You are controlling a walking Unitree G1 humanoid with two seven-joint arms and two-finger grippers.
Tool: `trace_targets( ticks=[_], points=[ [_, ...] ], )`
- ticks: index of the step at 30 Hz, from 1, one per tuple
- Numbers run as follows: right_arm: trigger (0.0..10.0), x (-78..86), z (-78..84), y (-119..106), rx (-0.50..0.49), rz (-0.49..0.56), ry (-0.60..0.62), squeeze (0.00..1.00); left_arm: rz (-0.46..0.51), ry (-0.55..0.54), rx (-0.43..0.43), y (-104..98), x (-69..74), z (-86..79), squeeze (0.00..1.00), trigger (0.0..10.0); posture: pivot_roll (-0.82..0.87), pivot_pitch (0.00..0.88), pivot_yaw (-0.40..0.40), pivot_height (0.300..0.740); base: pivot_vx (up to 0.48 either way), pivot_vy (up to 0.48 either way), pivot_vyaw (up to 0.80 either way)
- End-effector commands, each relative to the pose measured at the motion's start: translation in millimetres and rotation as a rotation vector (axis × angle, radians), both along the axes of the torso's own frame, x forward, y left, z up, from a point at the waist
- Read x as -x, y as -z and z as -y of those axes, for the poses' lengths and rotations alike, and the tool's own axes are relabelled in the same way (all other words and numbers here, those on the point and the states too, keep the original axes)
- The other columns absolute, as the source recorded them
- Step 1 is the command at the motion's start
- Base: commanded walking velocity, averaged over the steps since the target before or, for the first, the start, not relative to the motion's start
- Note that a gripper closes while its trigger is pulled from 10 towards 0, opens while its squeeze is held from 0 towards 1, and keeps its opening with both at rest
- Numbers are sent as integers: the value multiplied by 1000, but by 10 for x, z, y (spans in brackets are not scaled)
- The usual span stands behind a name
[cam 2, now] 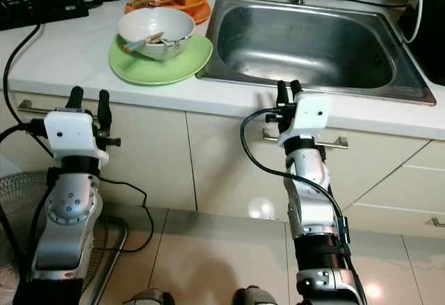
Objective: Kitchen organization
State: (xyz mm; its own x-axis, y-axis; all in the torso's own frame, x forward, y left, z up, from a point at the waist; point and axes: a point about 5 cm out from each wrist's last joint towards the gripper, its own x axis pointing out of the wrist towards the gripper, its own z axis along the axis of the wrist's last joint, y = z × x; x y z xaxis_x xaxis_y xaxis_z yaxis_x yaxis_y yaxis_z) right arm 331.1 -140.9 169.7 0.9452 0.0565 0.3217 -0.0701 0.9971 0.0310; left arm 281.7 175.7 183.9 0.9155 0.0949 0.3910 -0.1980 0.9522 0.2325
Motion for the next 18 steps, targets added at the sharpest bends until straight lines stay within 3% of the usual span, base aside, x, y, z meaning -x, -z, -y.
trace_targets(
  ticks=[1, 11, 16, 18],
  points=[
    [10000, -29, -2, 21, -16, -23, 3, 0, -38, 27, -18, 42, -38, 49, 0, 10000, 43, 84, -48, 718, 0, 0, 0],
    [10000, -123, -102, -5, -38, -38, -30, 0, -68, 73, -18, 72, -123, 161, 0, 10000, 39, 67, -46, 718, 0, 0, 0],
    [10000, -140, -113, -19, -44, -30, -38, 0, -67, 80, -17, 63, -141, 172, 0, 10000, 38, 60, -45, 718, 0, 0, -800],
    [10000, -135, -123, -31, -43, -14, -43, 0, -66, 85, -15, 65, -141, 179, 0, 10000, 41, 53, -47, 718, 0, 0, 0]
  ],
)
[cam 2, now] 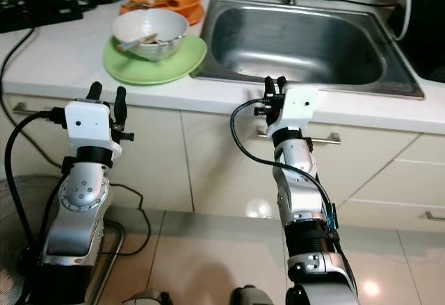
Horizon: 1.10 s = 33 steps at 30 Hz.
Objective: Kitchen organization
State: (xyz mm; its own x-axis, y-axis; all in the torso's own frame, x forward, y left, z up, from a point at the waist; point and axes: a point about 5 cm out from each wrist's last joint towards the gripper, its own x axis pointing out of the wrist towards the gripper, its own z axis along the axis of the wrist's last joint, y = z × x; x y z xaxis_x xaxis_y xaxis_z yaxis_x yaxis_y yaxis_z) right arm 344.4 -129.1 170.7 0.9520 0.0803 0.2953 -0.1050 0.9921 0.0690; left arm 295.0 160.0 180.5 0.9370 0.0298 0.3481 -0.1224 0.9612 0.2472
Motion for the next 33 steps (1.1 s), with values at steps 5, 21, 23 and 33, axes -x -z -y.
trace_targets(
  ticks=[5, 21, 23, 33],
  points=[
    [10000, -7, -23, -17, -16, 16, -15, 0, -14, 17, -6, 22, -5, 26, 0, 10000, 44, 49, -47, 718, 0, 0, 0],
    [10000, -4, -75, 7, -34, 14, -36, 0, -9, 5, -6, 14, -1, 7, 0, 10000, 52, 64, -45, 718, 0, 0, -200],
    [10000, -5, -80, 9, -38, 13, -34, 0, -7, 5, -7, 8, -1, 5, 0, 10000, 54, 65, -46, 718, 0, 0, 0],
    [10000, -13, -69, 19, -42, 10, -33, 0, 2, 4, -6, -11, -2, 5, 0, 10000, 55, 71, -44, 718, 102, 0, 0]
  ],
)
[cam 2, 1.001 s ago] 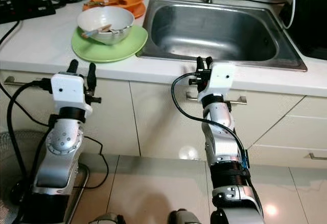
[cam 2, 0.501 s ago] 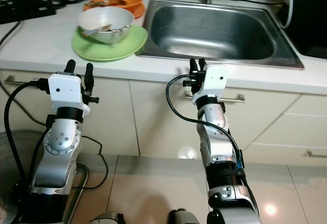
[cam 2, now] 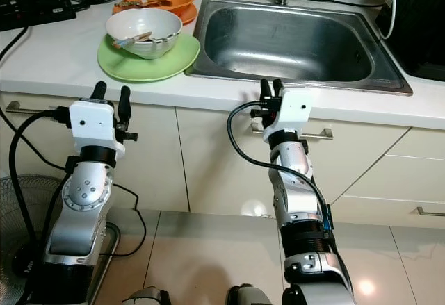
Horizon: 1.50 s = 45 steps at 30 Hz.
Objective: Kitchen organization
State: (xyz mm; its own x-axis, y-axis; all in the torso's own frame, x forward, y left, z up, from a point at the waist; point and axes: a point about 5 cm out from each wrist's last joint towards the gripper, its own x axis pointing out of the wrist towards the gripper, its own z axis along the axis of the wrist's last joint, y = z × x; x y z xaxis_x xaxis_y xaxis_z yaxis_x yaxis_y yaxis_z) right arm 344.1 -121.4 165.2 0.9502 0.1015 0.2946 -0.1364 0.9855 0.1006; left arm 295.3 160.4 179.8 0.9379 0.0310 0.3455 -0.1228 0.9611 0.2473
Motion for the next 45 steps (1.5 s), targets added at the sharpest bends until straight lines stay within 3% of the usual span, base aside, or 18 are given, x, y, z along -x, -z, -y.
trace_targets(
  ticks=[1, 45],
  points=[
    [10000, -17, 6, -34, -12, 12, -3, 0, 5, 5, -6, -19, 0, 9, 0, 10000, 55, 70, -44, 718, 262, 0, 0],
    [10000, -14, -40, 5, -11, 5, -26, 0, 16, 7, -8, -37, 7, 9, 0, 10000, 63, 74, -44, 718, 280, 0, -69]
  ],
)
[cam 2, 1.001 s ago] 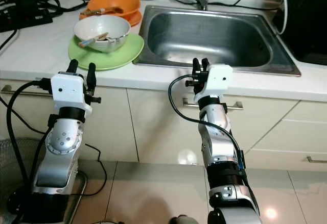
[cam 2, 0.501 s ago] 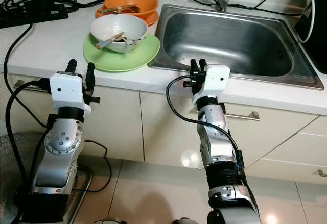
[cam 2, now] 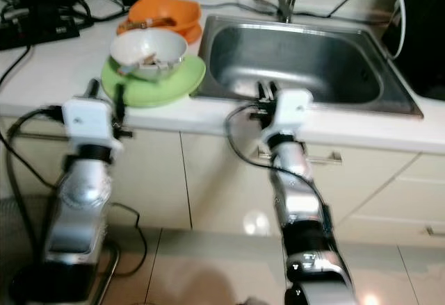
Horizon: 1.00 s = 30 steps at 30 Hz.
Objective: Kitchen organization
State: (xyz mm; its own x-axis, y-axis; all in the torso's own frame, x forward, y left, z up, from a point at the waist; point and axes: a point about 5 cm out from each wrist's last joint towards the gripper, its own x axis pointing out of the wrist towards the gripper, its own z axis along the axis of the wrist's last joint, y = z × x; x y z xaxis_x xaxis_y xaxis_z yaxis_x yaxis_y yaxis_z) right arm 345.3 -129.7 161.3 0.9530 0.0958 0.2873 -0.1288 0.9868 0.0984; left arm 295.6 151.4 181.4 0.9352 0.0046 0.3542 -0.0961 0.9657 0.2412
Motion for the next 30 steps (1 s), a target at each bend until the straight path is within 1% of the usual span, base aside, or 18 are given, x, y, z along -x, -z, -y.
trace_targets(
  ticks=[1, 18, 21, 30],
  points=[
    [10000, -2, -123, -34, -14, 13, -33, 0, 7, -23, -13, -20, 10, -81, 0, 10000, 63, 74, -44, 718, 304, 0, 0],
    [10000, -15, -151, -17, -23, 2, -42, 0, 5, -19, -14, -17, 12, -86, 0, 10000, 67, 71, -45, 718, 310, 0, 0],
    [10000, -17, -152, -11, -23, -1, -42, 0, 6, -19, -13, -15, 15, -83, 0, 10000, 68, 72, -46, 718, 319, 0, -708],
    [10000, -14, -157, -19, -22, 10, -43, 0, 4, -19, -14, -13, 19, -87, 0, 10000, 71, 75, -46, 718, 325, 0, 0]
  ],
)
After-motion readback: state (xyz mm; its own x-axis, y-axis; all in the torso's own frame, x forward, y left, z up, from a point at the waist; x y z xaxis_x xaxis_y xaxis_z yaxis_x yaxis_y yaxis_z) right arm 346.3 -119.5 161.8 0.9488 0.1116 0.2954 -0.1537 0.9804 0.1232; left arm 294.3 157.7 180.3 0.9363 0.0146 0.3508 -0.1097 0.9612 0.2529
